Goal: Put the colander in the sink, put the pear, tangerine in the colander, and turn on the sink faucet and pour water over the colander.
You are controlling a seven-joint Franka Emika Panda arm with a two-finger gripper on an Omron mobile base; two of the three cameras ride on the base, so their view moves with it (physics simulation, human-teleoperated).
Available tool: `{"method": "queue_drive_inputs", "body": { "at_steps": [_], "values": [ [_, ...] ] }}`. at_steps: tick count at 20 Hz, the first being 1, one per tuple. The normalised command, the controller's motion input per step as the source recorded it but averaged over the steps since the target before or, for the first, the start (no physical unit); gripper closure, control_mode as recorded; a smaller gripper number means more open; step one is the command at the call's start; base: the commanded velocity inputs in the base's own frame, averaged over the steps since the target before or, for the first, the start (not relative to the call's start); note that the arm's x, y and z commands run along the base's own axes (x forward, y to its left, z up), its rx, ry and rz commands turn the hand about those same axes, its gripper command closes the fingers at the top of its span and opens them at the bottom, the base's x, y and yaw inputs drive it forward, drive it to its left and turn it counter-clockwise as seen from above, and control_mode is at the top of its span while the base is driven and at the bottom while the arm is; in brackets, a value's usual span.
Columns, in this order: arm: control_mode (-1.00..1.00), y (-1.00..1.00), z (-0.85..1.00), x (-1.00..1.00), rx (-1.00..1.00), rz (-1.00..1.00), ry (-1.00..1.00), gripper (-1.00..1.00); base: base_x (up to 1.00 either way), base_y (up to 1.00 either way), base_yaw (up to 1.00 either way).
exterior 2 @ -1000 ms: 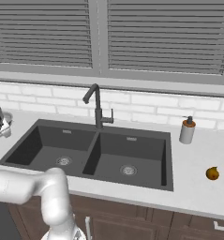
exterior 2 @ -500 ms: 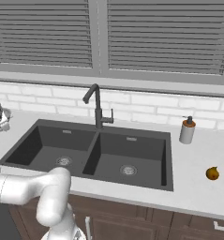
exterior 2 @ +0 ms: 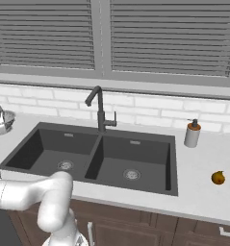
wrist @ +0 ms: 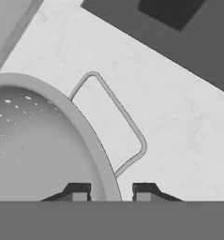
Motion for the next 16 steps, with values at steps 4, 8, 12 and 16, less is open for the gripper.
{"method": "queue_drive_inputs", "body": {
  "at_steps": [4,8,12,16],
  "values": [
    [-1.00,-0.82,-0.12,-0.55,0.25,-0.38,-0.19,1.00,0.00,0.00,0.00],
    [-1.00,-0.51,0.03,-0.83,0.27,-0.35,-0.26,1.00,0.00,0.00,0.00],
    [-1.00,-0.40,0.28,-0.96,0.21,-0.39,-0.17,1.00,0.00,0.00,0.00],
    [-1.00,-0.71,0.37,-0.58,0.20,-0.57,0.12,1.00,0.00,0.00,0.00]
  ]
}}
